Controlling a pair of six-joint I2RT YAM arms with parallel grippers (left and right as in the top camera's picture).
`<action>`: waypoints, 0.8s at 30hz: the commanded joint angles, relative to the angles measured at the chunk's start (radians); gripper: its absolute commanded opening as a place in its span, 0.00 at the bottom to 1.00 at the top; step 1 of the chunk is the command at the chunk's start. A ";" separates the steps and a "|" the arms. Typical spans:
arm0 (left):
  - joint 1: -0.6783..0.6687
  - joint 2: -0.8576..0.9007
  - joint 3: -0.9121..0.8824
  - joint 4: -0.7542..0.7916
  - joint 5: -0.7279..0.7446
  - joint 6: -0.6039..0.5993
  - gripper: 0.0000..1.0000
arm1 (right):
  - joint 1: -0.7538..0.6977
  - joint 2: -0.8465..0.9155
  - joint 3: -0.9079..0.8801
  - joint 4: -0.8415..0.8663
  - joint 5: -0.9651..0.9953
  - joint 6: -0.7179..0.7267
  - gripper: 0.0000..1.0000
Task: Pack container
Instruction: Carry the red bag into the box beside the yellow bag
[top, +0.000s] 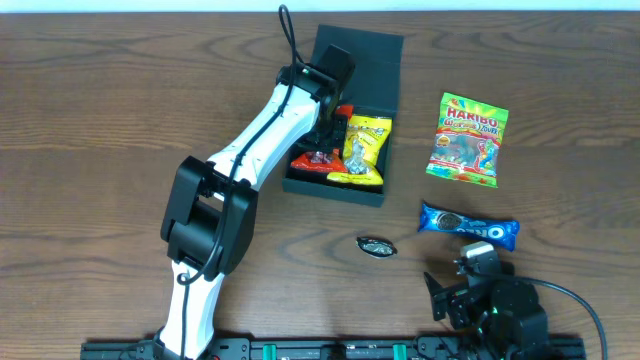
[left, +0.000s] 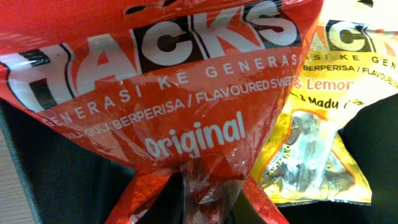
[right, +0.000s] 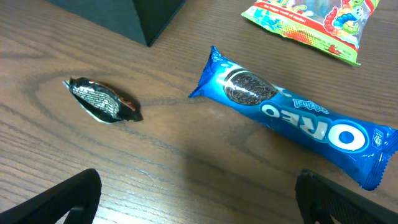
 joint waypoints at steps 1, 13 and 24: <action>0.002 0.020 0.028 0.000 -0.033 -0.019 0.06 | -0.007 -0.004 0.007 -0.005 -0.004 -0.005 0.99; -0.014 0.020 0.028 -0.039 -0.018 -0.018 0.12 | -0.007 -0.003 0.007 -0.005 -0.004 -0.005 0.99; -0.014 0.020 0.029 -0.040 -0.024 -0.019 0.90 | -0.007 -0.004 0.007 -0.005 -0.004 -0.005 0.99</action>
